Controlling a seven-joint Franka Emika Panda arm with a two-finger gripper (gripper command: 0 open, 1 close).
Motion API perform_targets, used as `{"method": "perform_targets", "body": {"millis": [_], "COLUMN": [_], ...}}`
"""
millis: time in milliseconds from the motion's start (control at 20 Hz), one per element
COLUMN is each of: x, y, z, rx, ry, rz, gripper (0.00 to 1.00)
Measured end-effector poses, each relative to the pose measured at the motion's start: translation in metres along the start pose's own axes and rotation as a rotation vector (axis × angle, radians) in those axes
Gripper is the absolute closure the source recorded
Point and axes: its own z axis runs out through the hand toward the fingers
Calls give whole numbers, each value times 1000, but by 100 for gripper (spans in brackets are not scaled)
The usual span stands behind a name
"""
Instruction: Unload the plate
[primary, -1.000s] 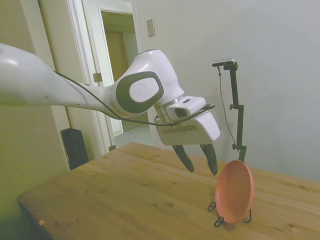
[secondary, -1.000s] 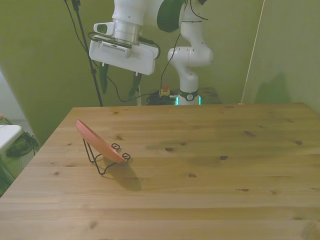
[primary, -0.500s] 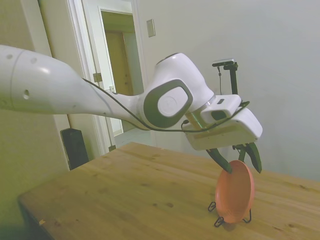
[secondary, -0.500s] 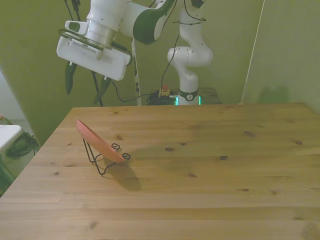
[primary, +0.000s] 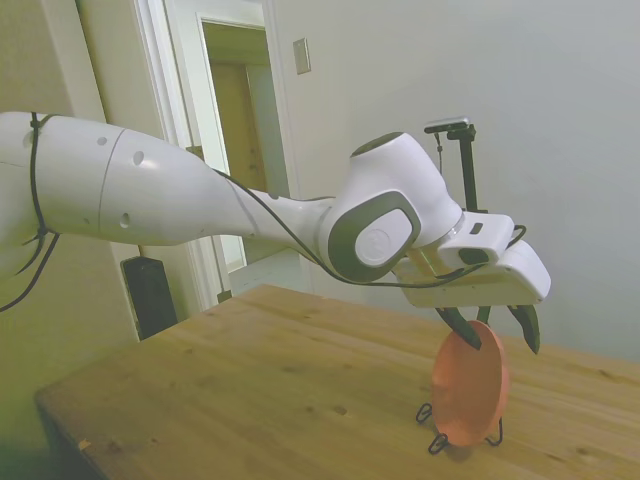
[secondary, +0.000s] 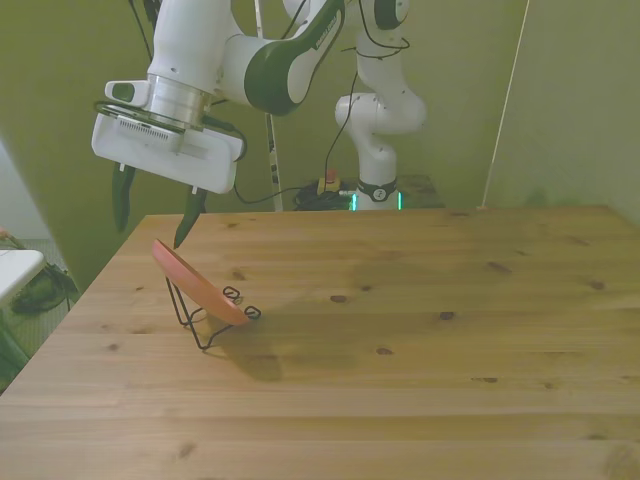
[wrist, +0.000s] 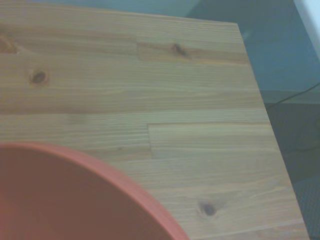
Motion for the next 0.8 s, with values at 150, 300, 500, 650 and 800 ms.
{"method": "perform_targets", "body": {"millis": [150,300,500,650,800], "x": [1,4,7,6,3], "y": [6,11,15,15,13], "z": [6,11,15,20,25], "rx": [-7,0,12,23,44], "ry": [-5,-11,-2,-1,-9], "rz": [-12,-14,-25,-26,-28], "gripper": [100,100,100,100,100]}}
